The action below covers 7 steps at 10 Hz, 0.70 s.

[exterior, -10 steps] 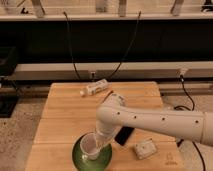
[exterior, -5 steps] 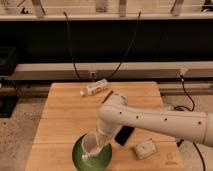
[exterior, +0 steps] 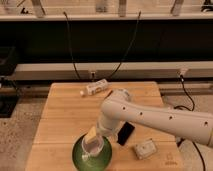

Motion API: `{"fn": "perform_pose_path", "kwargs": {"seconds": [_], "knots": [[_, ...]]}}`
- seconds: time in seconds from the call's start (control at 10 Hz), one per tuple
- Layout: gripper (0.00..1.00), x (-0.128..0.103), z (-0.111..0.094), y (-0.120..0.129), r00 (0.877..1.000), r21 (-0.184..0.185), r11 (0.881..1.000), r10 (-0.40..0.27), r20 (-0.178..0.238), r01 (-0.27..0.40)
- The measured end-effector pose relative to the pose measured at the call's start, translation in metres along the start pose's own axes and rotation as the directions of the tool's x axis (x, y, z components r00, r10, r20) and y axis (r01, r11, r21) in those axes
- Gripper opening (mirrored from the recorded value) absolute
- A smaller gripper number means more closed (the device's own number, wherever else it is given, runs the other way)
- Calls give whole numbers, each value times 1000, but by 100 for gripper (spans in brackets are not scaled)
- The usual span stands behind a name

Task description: Place the ceramic cup in the ceramic bowl

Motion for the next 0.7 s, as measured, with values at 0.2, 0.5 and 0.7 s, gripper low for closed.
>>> {"fn": "perform_pose_path", "kwargs": {"seconds": [0.2, 0.5, 0.7], "knots": [[80, 5, -17, -1, 1000, -1, 1000, 10, -18, -10], [80, 11, -31, -1, 998, 0, 1000, 26, -51, -26], [80, 8, -25, -1, 999, 0, 1000, 20, -38, -20]]}}
